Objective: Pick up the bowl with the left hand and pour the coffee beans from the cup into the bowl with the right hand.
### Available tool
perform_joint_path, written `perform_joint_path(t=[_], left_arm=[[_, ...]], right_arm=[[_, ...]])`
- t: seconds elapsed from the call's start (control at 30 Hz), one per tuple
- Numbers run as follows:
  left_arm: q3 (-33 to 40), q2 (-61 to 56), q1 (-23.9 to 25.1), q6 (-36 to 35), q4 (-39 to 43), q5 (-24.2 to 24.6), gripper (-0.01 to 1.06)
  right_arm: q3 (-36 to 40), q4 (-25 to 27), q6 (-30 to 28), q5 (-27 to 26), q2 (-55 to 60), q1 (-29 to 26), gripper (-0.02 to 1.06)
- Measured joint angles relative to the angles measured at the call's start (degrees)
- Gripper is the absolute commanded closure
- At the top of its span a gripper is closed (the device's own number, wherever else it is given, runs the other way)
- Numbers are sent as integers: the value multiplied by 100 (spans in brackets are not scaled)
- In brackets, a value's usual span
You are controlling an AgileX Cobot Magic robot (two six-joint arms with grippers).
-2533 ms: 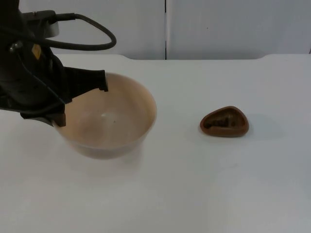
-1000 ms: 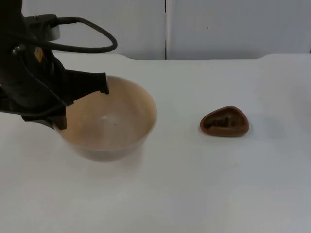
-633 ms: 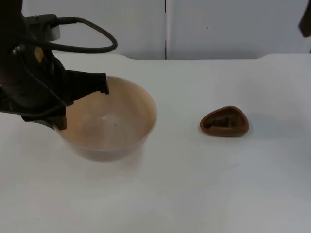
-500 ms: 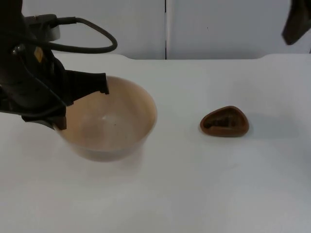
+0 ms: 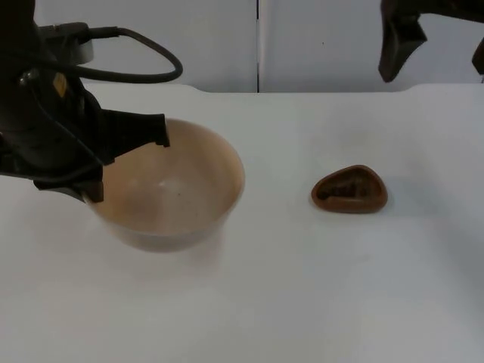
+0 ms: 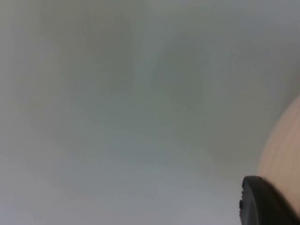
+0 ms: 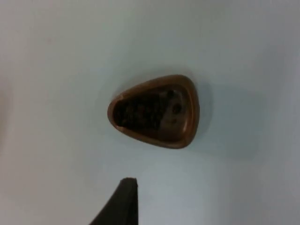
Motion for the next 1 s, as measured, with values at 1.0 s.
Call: perform_joint_path(t=[1.0], left_arm=[[0,0,0,0,-23,0,105]], right_arm=[[-128,-525,565,-1042,1681,0,5]])
